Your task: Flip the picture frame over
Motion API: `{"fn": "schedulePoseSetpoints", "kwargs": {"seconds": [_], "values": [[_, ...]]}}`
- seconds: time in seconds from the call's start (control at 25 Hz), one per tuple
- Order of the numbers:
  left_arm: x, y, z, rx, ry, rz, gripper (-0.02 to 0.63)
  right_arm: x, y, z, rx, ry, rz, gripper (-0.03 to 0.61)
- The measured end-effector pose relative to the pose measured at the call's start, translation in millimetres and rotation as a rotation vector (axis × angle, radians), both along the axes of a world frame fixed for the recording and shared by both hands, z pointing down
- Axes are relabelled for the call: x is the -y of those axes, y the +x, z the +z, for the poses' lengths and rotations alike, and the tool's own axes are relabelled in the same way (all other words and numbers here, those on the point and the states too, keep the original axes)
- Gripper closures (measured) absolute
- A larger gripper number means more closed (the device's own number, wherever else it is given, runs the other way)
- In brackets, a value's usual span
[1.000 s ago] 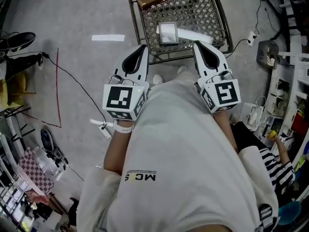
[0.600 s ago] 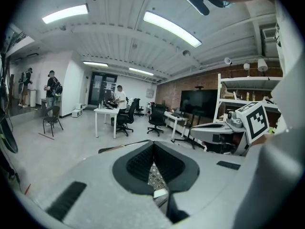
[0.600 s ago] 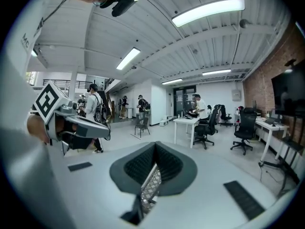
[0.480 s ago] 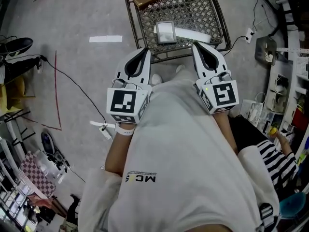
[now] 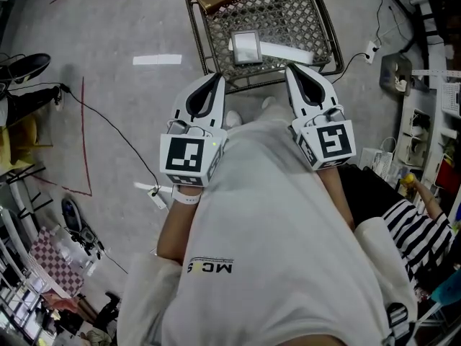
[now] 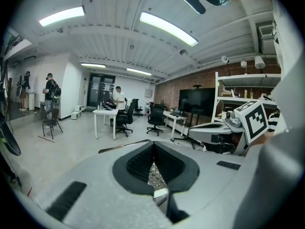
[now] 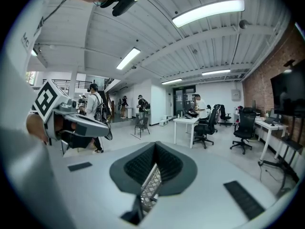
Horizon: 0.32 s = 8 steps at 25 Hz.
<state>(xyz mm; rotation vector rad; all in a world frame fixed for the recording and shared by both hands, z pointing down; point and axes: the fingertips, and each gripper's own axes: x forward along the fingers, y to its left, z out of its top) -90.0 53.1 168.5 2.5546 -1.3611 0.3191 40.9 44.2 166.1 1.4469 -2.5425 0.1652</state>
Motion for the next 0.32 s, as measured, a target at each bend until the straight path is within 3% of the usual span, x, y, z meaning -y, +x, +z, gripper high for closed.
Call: {"fn": "schedulePoseSetpoints", "kwargs": {"seconds": [0.32], "values": [[-4.2,2.9,0.2,0.000,-0.005,0.009,0.589,-3.7,-3.3,0.5,0.004,-0.005,-0.007,0.563]]}}
